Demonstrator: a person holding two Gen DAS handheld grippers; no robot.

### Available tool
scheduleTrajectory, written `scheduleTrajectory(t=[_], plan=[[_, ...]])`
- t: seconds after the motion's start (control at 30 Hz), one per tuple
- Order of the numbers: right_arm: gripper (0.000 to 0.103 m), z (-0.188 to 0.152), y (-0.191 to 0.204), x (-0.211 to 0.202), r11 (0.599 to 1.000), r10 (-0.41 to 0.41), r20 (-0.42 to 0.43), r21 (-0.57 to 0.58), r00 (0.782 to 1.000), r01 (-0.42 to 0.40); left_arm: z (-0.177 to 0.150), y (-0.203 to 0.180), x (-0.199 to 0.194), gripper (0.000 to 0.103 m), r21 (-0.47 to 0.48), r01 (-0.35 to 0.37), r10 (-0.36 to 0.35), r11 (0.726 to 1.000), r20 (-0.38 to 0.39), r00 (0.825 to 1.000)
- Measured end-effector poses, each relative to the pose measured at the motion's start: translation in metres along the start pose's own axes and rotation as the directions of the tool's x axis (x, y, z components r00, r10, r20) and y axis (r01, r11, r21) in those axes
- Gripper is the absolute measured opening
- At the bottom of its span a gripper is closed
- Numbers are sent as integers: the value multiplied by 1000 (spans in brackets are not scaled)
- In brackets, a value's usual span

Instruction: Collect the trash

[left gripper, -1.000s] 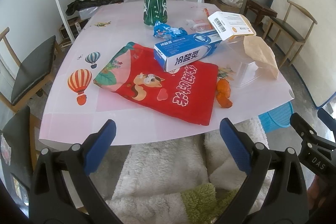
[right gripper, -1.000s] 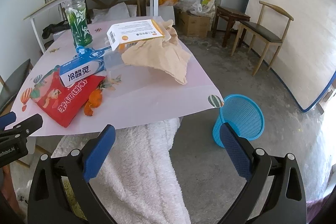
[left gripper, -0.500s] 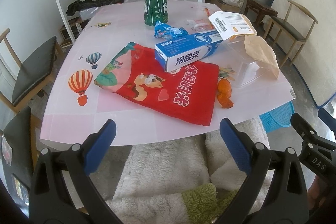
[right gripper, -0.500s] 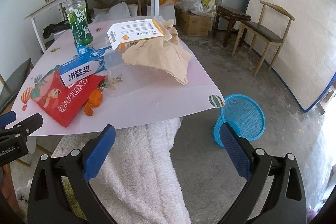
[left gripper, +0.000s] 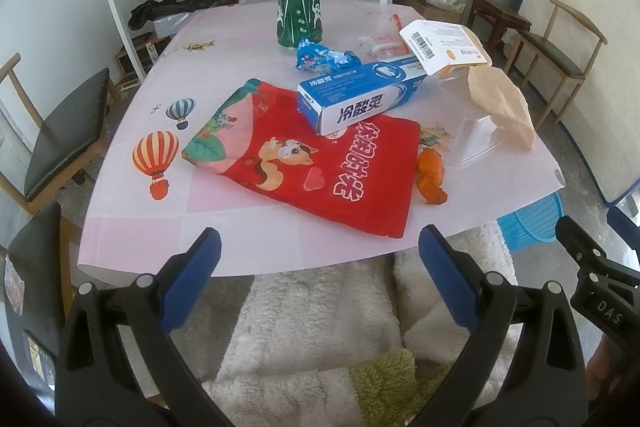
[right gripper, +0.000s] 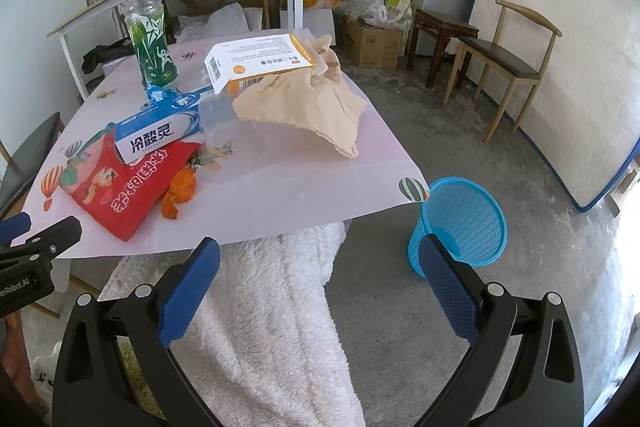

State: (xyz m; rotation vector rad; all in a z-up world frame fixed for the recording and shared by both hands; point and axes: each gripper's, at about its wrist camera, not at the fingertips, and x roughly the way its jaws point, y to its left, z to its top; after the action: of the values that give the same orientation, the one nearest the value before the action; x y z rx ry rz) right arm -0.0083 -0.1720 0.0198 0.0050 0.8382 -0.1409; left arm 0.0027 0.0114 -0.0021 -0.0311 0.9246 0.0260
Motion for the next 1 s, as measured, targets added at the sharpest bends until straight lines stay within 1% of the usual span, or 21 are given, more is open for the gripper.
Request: scheduleTrajectory(t=[1.0], plan=[[97, -5, -6, 3, 1000, 11, -13, 21, 1000, -10, 0, -1, 0, 95, 1, -1, 1, 1000, -2, 1000]])
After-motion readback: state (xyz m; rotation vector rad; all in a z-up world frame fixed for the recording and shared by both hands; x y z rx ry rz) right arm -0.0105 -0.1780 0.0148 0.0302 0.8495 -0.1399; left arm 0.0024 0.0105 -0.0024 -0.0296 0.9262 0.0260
